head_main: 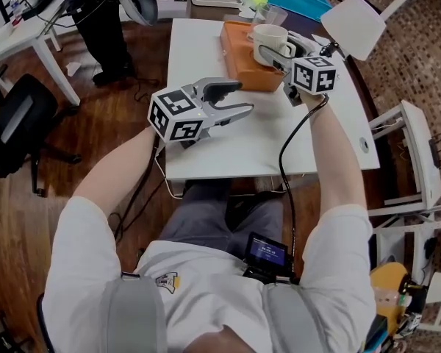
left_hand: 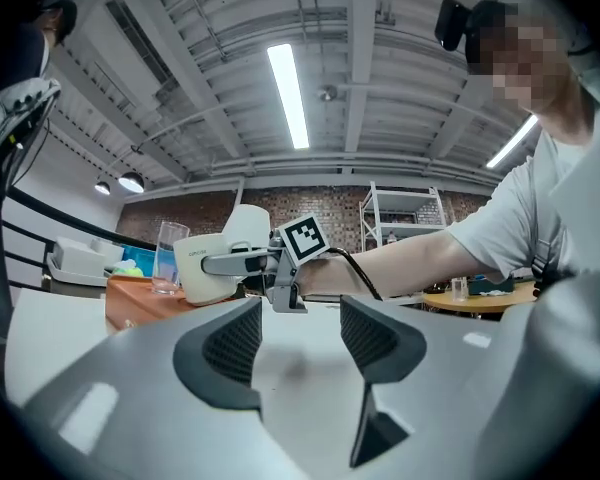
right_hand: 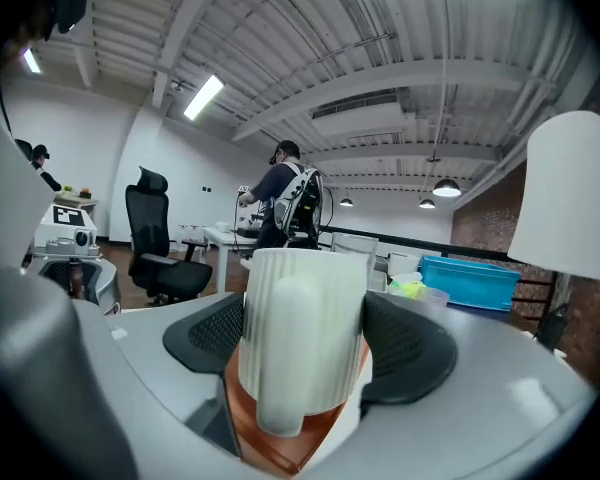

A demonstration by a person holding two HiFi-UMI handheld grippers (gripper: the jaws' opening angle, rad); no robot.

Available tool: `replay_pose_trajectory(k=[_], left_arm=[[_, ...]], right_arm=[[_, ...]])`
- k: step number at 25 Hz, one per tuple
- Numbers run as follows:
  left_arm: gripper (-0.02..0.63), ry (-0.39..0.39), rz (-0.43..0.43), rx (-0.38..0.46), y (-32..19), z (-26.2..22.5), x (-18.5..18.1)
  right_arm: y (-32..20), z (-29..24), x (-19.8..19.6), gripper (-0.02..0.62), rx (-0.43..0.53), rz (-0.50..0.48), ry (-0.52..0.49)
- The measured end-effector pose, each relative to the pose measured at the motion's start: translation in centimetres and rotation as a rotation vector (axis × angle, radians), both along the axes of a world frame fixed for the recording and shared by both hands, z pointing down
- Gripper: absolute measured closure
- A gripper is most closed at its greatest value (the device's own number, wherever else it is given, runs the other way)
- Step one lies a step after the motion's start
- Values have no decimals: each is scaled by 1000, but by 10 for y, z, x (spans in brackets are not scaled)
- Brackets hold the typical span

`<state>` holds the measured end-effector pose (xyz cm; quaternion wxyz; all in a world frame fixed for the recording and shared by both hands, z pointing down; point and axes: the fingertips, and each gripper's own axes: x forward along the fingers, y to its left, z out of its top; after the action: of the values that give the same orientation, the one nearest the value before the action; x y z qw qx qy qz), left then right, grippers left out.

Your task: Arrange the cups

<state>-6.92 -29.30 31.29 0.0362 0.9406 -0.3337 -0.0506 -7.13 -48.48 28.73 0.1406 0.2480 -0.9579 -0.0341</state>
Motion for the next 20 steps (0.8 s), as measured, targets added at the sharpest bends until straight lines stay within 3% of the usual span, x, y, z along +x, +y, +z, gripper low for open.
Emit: replay_pose_trajectory(k=[8,20], left_arm=[[362,-62,-18,33,-5,5,8],[365,-61,-39,34,-7,6,11]], right_arm=[[4,9,13,222,-61,-59,-15],[1,15,11,219,-75,-62,-62]])
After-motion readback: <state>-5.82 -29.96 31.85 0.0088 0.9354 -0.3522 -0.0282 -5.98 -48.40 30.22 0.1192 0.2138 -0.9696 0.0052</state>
